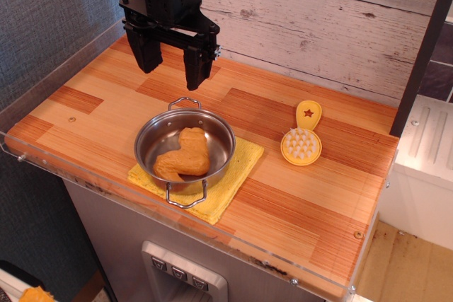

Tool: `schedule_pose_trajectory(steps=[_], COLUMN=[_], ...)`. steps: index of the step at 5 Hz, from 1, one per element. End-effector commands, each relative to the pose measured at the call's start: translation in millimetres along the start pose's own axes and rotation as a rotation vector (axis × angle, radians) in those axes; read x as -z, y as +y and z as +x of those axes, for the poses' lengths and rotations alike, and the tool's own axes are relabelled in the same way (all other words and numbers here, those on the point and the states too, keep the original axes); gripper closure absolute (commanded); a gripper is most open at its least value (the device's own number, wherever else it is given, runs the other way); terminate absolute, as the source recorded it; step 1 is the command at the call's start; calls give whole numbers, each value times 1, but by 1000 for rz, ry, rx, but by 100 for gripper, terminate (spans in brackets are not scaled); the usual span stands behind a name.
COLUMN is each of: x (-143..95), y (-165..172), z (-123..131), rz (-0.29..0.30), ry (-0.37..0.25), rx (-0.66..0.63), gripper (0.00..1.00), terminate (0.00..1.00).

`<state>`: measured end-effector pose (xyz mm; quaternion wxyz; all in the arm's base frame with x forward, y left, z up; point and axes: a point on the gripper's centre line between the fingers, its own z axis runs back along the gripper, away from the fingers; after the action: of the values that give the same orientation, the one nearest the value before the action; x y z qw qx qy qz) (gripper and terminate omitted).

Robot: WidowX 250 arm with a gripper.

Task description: Place the chicken wing to the right of the pot

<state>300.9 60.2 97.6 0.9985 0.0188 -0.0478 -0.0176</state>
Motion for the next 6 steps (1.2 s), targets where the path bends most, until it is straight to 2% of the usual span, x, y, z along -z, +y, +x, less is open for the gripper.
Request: schedule_pose_trajectory(steps=[1, 2, 3, 5, 6], x=[0, 5, 12, 30, 33], y=[0, -14, -31, -37, -36], z=[0, -9, -23, -40, -40], rz=[0, 52, 46, 75, 93], ry=[0, 52, 49, 63, 6], rx=[0, 24, 29, 23, 21], gripper=[0, 0, 0, 0, 0], terminate=[0, 0, 0, 0, 0])
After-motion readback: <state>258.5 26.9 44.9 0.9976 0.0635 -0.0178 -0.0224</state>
